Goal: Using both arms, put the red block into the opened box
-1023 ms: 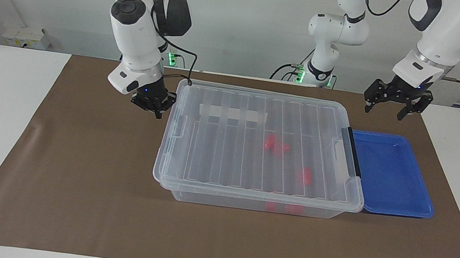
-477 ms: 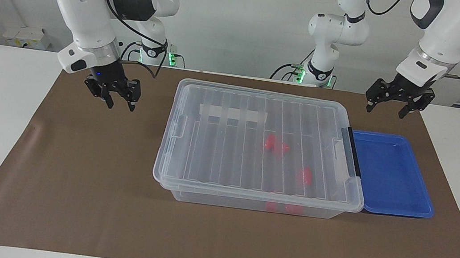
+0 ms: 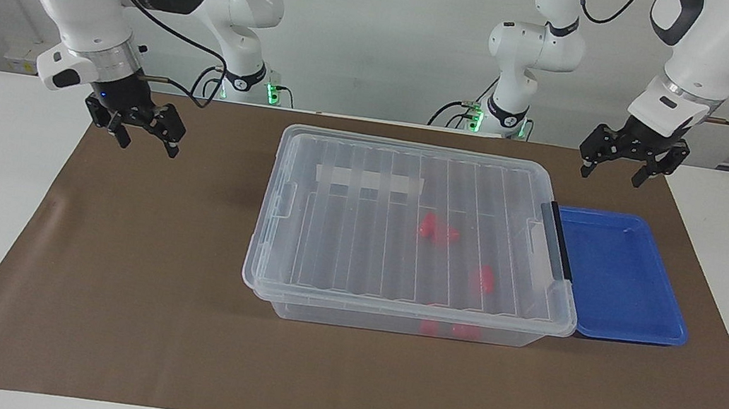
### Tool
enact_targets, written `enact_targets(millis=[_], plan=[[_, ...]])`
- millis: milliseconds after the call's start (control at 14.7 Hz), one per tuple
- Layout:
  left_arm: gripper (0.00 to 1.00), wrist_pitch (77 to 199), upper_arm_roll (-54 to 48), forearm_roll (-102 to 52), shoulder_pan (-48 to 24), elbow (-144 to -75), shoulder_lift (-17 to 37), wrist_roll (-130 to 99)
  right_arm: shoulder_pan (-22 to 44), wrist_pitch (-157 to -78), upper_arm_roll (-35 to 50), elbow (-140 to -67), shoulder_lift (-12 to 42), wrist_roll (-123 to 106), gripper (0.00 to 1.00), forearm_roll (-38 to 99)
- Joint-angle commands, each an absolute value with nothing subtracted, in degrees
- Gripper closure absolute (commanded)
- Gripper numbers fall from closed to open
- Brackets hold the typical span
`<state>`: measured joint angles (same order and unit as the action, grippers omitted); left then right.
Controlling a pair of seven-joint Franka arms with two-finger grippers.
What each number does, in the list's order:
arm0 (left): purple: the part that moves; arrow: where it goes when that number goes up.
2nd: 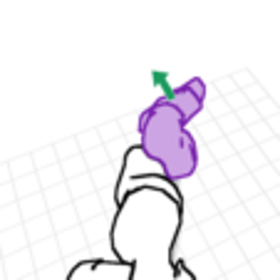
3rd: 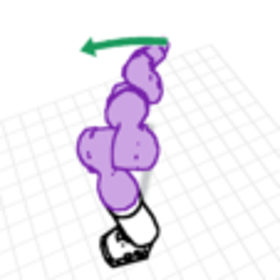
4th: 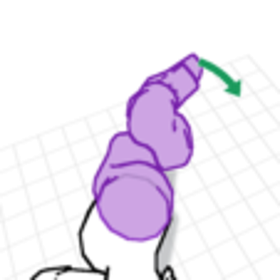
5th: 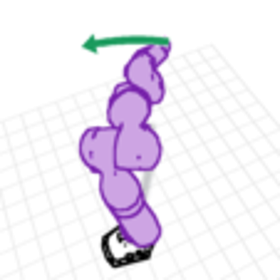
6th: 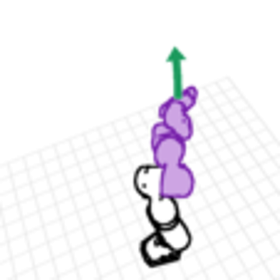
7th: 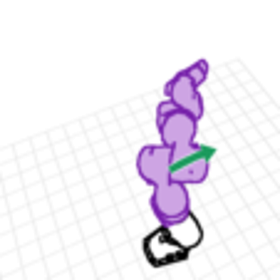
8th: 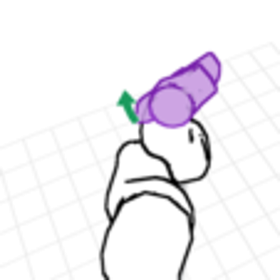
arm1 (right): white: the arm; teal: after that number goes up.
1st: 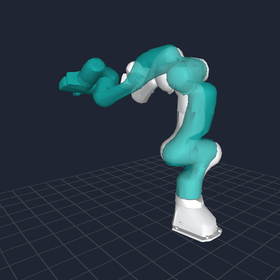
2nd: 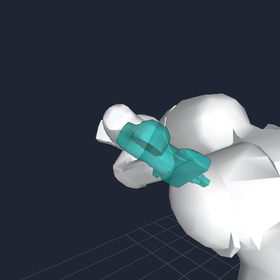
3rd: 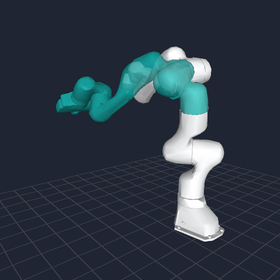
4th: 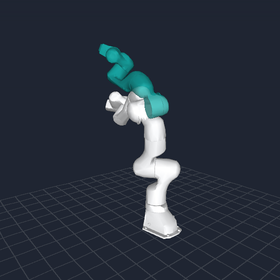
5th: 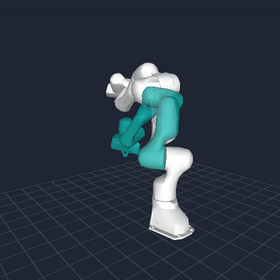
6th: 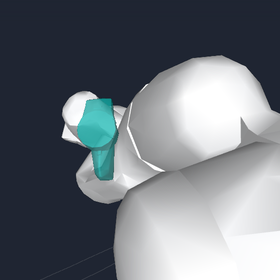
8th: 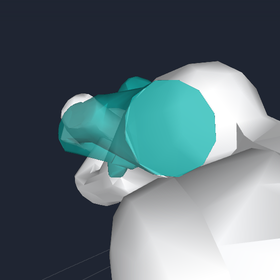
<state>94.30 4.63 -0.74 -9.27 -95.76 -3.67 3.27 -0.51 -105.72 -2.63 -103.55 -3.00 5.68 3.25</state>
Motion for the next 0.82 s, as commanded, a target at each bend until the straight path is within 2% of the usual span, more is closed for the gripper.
enact_targets(millis=[0,477,750], plan=[[0.00,93.9,4.8,-1.0,-9.3,-97.4,-5.3,2.6,-1.4,-102.1,-2.6,-100.1,-3.9,4.0,0.00,0.8],[0.00,93.9,4.8,-1.0,-9.3,-97.3,-5.3,2.6,-1.0,-89.8,-2.4,-86.5,0.3,4.4,0.00,-1.1],[0.00,93.9,4.8,-1.1,-9.3,-97.3,-5.3,2.6,-1.0,-85.9,-2.1,-84.2,1.3,4.4,0.00,-0.9]])
